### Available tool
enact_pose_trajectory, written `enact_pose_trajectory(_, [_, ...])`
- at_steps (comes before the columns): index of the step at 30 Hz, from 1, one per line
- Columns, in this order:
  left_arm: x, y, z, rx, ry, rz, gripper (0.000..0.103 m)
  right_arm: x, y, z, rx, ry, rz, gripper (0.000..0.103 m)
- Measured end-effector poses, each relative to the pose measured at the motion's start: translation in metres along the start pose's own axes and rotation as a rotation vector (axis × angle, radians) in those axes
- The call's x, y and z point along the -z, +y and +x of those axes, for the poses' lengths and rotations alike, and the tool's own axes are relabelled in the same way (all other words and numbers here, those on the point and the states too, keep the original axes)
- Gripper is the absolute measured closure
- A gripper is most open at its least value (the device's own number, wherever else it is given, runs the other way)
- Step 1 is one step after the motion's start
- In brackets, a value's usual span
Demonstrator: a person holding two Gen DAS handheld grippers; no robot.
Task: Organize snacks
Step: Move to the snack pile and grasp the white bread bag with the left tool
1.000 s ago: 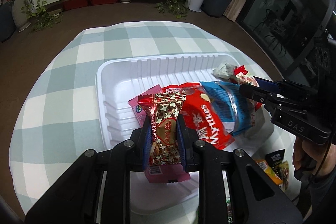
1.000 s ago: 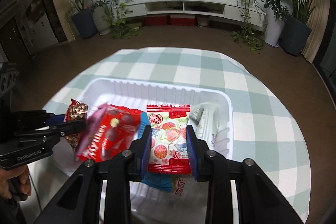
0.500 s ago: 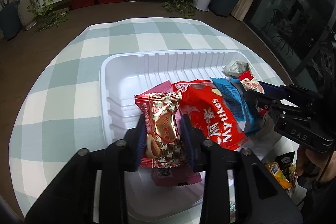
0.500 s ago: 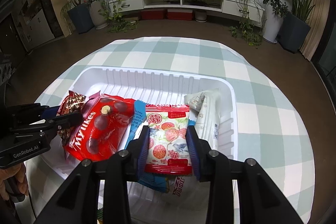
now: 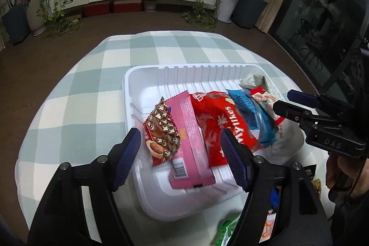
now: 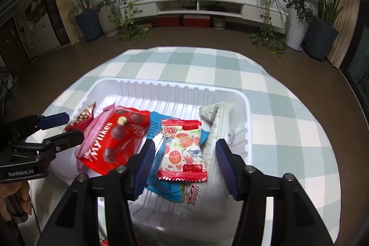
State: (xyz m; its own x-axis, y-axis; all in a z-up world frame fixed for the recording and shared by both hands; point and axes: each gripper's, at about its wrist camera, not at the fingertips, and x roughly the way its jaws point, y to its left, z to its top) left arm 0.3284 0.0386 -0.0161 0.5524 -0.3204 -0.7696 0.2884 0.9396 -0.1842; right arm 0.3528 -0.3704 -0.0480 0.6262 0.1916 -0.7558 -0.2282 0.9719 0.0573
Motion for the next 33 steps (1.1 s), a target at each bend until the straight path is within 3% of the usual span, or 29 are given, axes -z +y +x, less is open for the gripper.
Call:
enact_pose_trajectory(6, [0.02, -0.017, -0.036, 0.016, -0.044, 0.018, 0.01, 0.014, -0.01, -0.039, -0.064, -0.041, 0.056, 0.02])
enact_pose_trajectory(9, [0.037, -0.029, -0.051, 0.02, -0.05, 0.038, 0.004, 0.027, -0.013, -0.055, -0.099, -0.048, 0.082, 0.018])
enact_pose_trajectory(16, [0.085, -0.052, -0.078, 0.043, -0.051, 0.065, 0.003, 0.079, -0.016, -0.103, -0.142, -0.1, 0.132, 0.018])
enact_pose_trajectory(23, [0.133, -0.085, -0.078, 0.053, 0.021, 0.149, 0.003, 0.152, -0.013, -0.138, -0.156, -0.129, 0.2, 0.017])
enact_pose_trajectory(29, [0.143, -0.101, -0.063, 0.038, 0.056, 0.191, 0.003, 0.193, -0.012, -0.144, -0.143, -0.116, 0.238, 0.017])
enact_pose_trajectory(32, [0.145, -0.108, -0.052, 0.01, 0.077, 0.213, 0.009, 0.196, -0.016, -0.148, -0.13, -0.138, 0.249, 0.018])
enact_pose_trajectory(33, [0.145, -0.108, -0.048, 0.01, 0.089, 0.214, 0.017, 0.195, -0.016, -0.149, -0.132, -0.147, 0.249, 0.018])
